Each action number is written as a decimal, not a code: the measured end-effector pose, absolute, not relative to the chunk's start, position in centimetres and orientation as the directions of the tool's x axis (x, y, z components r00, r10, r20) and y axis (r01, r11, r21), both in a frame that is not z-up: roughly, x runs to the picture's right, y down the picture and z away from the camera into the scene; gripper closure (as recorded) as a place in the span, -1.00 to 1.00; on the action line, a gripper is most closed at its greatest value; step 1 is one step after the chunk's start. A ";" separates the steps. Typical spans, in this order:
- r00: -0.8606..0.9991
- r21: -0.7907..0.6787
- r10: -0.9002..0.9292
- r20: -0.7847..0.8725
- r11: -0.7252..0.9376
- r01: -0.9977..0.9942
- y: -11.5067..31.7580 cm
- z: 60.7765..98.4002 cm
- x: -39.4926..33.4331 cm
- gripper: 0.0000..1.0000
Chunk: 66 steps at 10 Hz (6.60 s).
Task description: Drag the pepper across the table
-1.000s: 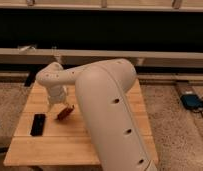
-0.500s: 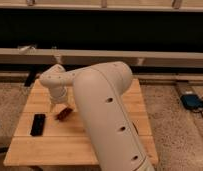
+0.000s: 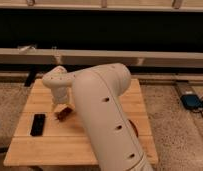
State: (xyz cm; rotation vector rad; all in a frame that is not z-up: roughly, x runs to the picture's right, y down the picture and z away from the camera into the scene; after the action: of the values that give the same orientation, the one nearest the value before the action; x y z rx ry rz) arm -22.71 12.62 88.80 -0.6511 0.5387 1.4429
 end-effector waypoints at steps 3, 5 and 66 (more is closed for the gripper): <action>0.041 -0.062 0.717 -0.696 -0.003 -0.998 13.0 89.4 -22.4 -0.60; 0.020 -0.054 0.720 -0.694 -0.024 -0.998 13.1 89.8 -22.2 -0.59; 0.361 -0.414 0.859 -0.363 0.199 -0.888 6.5 92.4 -41.4 -0.12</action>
State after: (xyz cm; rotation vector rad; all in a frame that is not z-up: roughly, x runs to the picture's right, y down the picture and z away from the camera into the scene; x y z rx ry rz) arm -41.36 6.48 92.45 -0.6198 0.0559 1.2227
